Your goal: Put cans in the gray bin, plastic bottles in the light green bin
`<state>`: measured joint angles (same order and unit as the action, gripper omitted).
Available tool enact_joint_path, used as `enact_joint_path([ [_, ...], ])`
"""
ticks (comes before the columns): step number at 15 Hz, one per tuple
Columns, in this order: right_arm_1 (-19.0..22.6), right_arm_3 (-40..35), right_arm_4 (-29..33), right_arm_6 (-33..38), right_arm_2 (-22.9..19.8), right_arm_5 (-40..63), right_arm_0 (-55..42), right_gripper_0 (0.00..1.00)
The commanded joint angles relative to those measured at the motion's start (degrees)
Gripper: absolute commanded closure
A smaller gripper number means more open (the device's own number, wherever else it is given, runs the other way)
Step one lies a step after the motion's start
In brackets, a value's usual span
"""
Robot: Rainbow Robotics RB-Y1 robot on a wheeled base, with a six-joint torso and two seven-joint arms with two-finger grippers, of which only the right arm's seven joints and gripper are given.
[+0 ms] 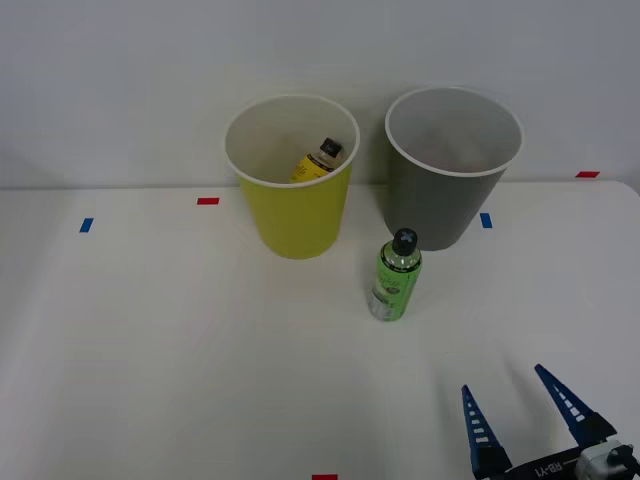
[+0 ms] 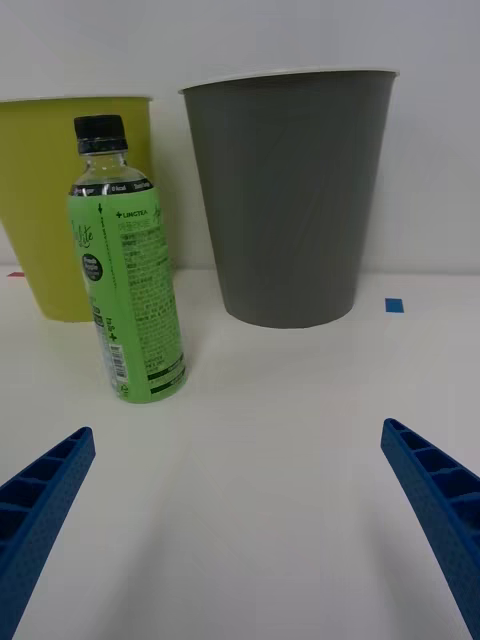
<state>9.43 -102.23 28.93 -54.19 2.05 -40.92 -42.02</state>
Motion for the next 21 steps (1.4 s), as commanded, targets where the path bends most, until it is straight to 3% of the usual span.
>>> enact_joint_path([
  [1,-0.29,0.54,-11.36,-10.85,4.54,1.89,-0.52,0.00],
  [21,1.20,0.72,-11.44,-11.29,3.22,1.80,0.18,0.00],
])
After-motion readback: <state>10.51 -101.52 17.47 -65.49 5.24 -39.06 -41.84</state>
